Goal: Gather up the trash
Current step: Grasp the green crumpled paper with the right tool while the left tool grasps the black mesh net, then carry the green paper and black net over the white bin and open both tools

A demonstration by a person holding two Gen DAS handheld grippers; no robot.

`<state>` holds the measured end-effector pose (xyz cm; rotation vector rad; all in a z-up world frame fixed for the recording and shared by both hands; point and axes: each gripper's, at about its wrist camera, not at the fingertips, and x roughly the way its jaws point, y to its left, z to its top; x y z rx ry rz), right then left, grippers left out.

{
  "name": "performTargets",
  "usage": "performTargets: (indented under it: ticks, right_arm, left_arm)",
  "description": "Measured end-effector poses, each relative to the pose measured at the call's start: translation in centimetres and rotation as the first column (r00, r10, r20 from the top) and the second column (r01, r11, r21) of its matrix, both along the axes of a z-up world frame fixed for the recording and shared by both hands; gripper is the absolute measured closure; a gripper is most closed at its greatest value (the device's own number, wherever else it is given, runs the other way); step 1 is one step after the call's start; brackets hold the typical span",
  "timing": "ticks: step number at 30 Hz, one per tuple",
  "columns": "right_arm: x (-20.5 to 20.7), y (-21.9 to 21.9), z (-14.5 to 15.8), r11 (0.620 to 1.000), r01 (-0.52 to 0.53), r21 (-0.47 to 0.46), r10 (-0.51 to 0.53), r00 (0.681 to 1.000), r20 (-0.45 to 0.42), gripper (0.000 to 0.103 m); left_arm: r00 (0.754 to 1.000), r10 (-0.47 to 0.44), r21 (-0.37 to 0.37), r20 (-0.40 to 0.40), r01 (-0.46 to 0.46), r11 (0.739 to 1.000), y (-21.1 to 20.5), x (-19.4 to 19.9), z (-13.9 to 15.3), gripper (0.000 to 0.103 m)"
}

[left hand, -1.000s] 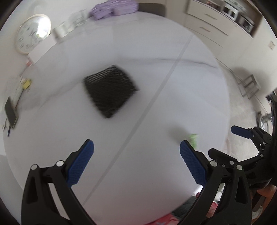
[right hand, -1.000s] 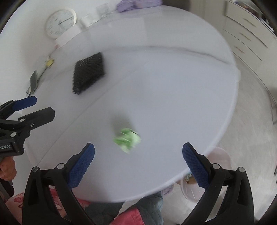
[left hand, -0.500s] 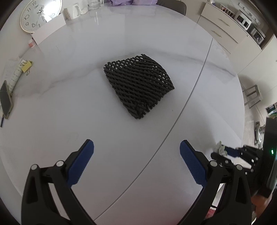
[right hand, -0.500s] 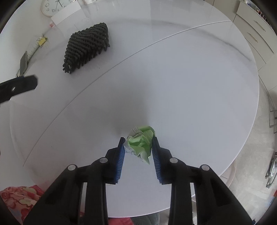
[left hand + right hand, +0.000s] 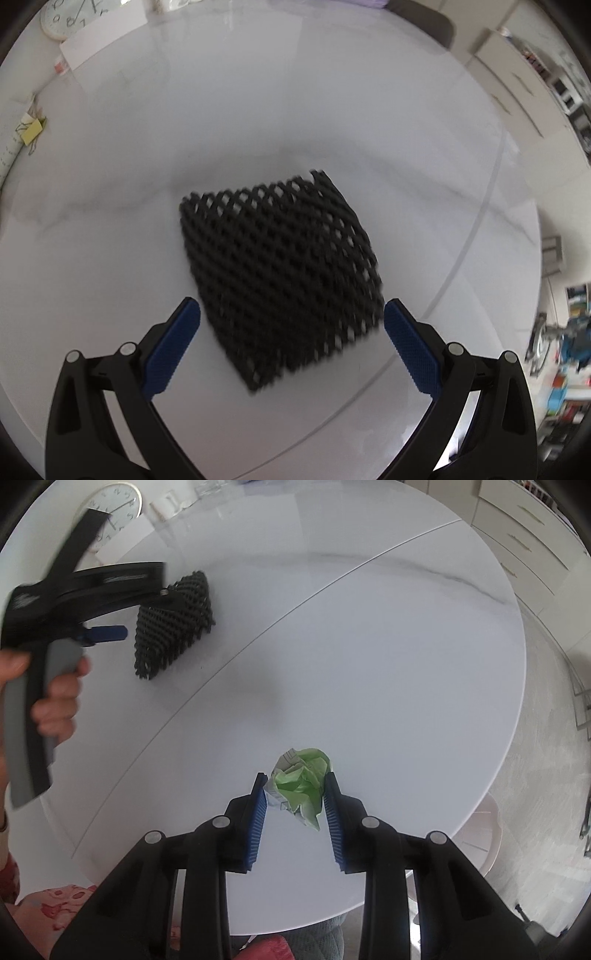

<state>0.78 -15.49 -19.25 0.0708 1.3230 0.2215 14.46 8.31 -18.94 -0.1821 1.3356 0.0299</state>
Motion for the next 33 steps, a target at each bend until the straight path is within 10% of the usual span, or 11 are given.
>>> performTargets:
  ticks: [6, 17, 33]
  right_arm:
    - [-0.3, -1.0, -0.2, 1.000, 0.028, 0.009, -0.028, 1.000, -0.010, 0.071]
    - [0.5, -0.3, 0.2, 1.000, 0.020, 0.010, -0.020, 1.000, -0.003, 0.071]
    - [-3.5, -5.5, 4.0, 0.992, 0.123, 0.021, -0.124, 0.989, 0.085, 0.070]
  left_arm:
    - [0.997, 0.059, 0.020, -0.052, -0.058, 0.998, -0.3, 1.3, -1.8, 0.017]
    - [0.998, 0.057, 0.095, -0.005, -0.056, 0.994, -1.3, -0.2, -1.0, 0.093]
    - [0.978, -0.182, 0.104, 0.106, 0.171, 0.980, -10.7, -4.6, 5.9, 0.093]
